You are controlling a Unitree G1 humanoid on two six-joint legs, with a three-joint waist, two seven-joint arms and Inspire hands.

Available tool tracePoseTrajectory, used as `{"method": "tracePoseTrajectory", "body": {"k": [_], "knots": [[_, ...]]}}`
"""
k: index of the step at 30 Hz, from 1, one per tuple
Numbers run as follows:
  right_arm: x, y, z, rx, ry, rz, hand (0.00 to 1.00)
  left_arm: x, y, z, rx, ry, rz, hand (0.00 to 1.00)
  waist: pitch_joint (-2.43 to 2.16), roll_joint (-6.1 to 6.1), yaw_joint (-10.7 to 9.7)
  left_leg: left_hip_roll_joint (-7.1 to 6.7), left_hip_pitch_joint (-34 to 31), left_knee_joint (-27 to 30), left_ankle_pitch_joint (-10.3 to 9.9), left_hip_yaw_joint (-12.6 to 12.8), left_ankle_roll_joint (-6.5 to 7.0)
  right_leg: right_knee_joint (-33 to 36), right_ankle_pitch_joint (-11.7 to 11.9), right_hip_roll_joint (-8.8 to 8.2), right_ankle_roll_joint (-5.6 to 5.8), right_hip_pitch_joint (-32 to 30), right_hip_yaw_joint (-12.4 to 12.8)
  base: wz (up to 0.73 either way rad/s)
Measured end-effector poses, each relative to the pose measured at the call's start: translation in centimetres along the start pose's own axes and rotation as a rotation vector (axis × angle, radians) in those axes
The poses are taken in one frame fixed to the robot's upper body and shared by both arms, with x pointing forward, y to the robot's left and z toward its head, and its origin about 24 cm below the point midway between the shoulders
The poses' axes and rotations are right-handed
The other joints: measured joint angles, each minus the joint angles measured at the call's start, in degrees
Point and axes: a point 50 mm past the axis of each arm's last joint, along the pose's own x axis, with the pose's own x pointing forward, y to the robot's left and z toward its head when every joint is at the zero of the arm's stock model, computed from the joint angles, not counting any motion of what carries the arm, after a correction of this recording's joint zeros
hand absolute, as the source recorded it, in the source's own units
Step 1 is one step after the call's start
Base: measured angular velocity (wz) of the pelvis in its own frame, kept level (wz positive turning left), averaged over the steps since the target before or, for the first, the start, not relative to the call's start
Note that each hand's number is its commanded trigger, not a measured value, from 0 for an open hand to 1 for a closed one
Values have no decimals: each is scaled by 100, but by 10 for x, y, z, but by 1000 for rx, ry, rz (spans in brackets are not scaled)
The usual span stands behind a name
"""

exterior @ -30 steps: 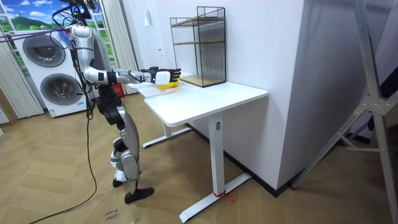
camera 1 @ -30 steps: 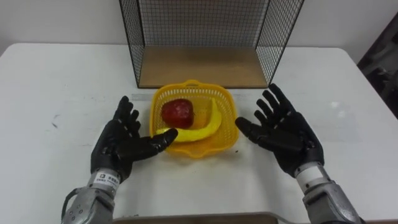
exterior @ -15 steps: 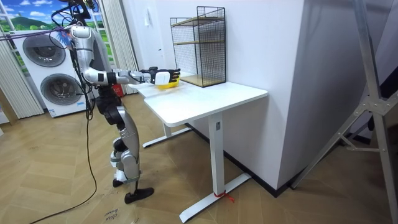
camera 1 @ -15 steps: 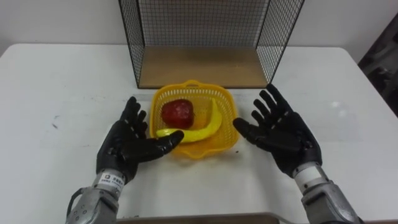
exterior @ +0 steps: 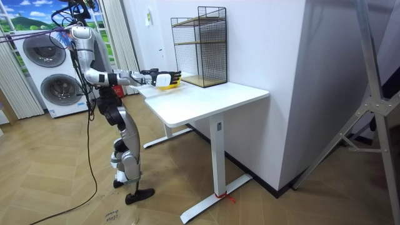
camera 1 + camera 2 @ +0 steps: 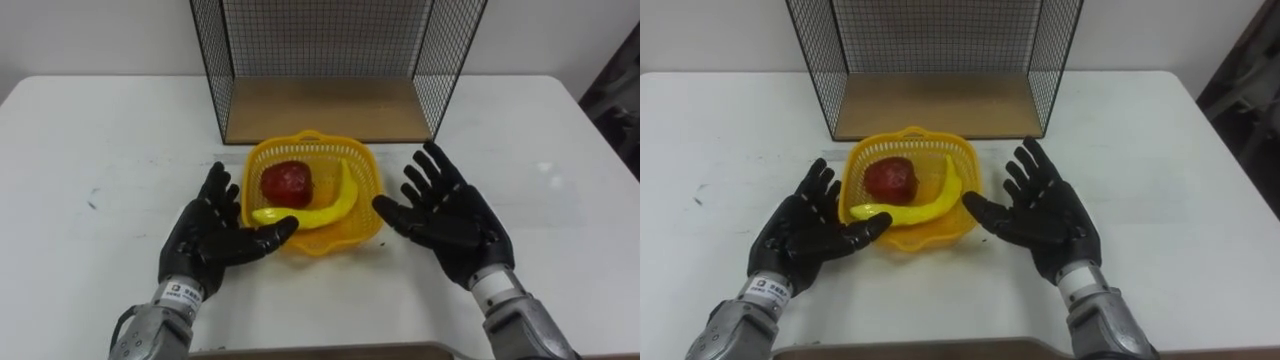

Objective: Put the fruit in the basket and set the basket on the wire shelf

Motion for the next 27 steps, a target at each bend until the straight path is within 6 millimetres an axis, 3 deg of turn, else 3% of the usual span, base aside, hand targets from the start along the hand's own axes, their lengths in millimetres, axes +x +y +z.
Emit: {"method": "tracePoseTrajectory", "body": {"k": [11, 27], "knots": [[5, 11, -3, -2, 14, 51, 0, 1, -1, -2, 0, 9, -4, 0, -1, -1, 13, -4, -16, 8, 0, 0, 0, -2, -1, -6, 1, -39, -3, 0], [5, 20, -29, -52, 122, 85, 0, 3, -5, -3, 1, 8, -22, 0, 2, -1, 10, -11, -90, 17, 0, 7, 0, -6, -2, -11, 3, -82, 8, 0]]}}
